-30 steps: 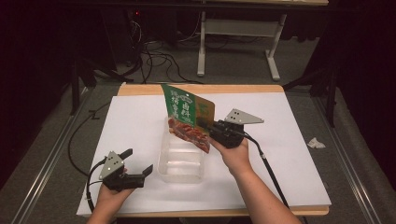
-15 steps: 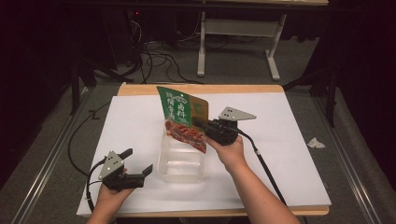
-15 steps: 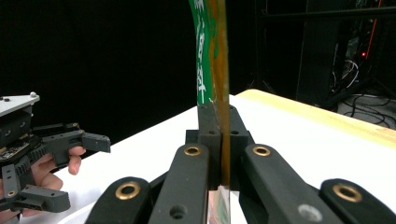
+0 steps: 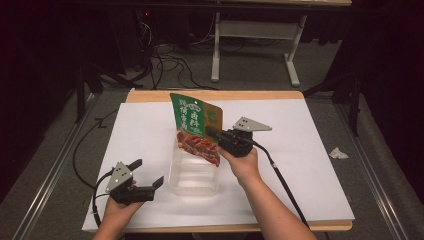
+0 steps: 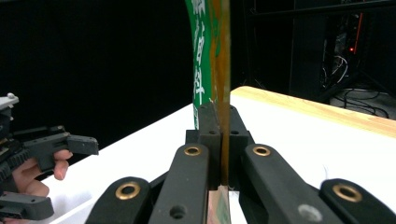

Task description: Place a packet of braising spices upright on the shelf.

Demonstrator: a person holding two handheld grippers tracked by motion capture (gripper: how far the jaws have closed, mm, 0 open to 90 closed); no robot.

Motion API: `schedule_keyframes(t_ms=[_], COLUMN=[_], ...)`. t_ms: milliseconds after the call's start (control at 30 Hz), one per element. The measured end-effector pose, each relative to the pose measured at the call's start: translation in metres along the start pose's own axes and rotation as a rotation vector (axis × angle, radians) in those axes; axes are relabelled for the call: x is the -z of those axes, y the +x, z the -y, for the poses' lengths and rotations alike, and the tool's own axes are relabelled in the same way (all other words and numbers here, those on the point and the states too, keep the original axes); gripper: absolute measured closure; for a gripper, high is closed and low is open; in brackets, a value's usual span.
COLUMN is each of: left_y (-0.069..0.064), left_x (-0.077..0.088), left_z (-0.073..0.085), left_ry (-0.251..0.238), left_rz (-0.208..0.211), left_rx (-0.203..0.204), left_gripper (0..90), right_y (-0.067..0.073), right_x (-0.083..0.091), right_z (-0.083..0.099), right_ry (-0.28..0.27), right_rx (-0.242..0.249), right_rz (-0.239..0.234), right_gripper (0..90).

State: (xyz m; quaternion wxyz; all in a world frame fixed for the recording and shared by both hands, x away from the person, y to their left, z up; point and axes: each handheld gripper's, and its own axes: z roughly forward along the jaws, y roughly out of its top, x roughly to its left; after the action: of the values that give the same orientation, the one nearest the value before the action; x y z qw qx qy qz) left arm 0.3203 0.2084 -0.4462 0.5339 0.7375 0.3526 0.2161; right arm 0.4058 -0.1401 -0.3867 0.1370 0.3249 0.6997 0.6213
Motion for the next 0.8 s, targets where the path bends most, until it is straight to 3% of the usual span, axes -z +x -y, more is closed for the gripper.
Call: schedule_keyframes(t_ms=[300,800], left_y=[0.000,0.000], left_x=[0.000,-0.001], left_z=[0.000,0.000], left_ry=[0.001,0.006], left_rz=[0.001,0.008], left_rx=[-0.001,-0.007], left_gripper=[3.7,3.8], right_y=[0.004,0.000], right_x=[-0.003,-0.005], right_z=[0.009,0.022], right_ry=[0.020,0.034], right_rx=[0.038,0.039], right_rz=[0.029,0.050], right_gripper=[90.0,90.0])
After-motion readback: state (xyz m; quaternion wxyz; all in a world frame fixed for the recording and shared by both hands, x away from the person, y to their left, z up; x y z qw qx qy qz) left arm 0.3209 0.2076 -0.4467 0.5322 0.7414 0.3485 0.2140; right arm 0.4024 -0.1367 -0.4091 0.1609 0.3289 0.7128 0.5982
